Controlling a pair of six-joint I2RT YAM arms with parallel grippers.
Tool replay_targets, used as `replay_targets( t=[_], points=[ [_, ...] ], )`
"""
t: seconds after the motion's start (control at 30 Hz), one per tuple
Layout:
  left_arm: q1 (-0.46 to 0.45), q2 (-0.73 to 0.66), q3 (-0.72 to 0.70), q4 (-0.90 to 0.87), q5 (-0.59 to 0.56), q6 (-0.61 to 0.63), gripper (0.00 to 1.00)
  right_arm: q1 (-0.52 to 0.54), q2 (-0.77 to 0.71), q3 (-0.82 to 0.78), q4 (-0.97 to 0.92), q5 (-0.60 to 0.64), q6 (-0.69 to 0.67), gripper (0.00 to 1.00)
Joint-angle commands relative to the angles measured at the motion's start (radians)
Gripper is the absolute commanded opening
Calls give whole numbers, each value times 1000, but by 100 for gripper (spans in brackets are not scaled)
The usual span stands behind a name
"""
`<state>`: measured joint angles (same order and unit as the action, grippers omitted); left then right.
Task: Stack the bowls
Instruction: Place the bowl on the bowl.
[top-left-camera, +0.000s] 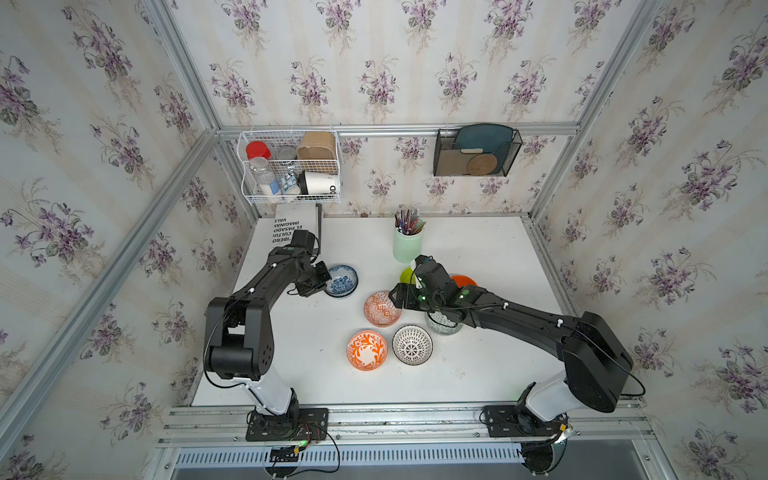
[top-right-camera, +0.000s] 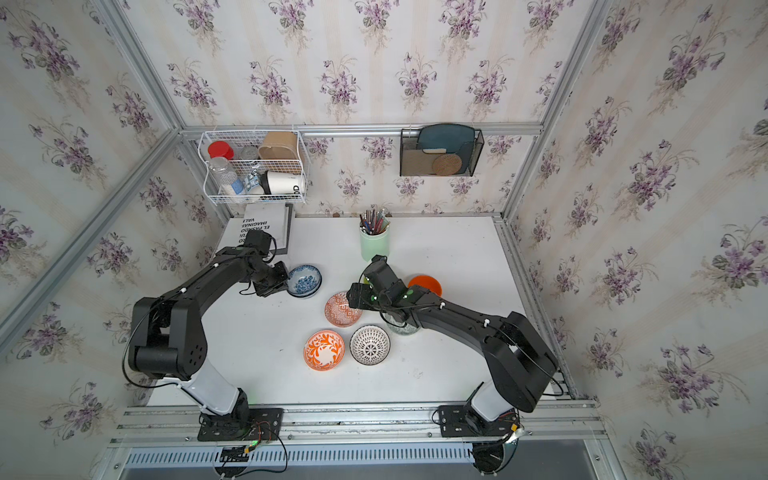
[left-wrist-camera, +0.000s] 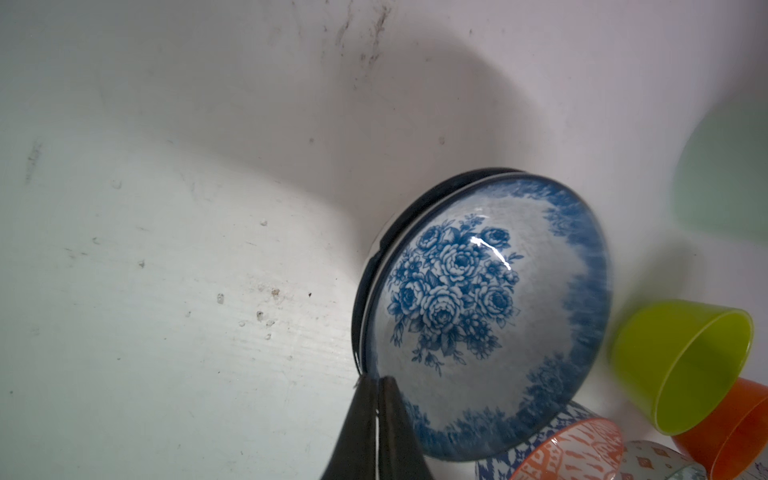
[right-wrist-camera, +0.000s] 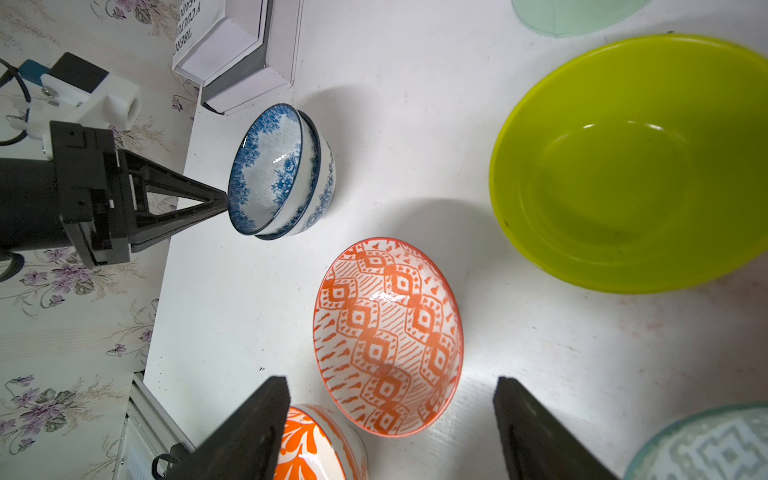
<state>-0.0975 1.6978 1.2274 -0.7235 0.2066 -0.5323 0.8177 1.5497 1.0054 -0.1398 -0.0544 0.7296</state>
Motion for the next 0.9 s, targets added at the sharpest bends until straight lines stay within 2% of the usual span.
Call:
replay_targets(
  t=[0.0,0.23,0.47,0.63,0.87],
  points=[
    [2,6,5,7,-9,13,9,0,7,1,-6,13,-7,83],
    [4,-29,7,0,4,3,9,0,19,1,-27,19,-1,83],
    [1,-154,-22,-7,34,-35,21,0,108,61,-77,-12,11,77],
    [-4,-266,-158,45,87,-83,35,-2,149,90,-98,-3,22,75],
    [-21,-401,-379,177,146,-156,43,-2,195,108,-116,-1,20,69]
  ],
)
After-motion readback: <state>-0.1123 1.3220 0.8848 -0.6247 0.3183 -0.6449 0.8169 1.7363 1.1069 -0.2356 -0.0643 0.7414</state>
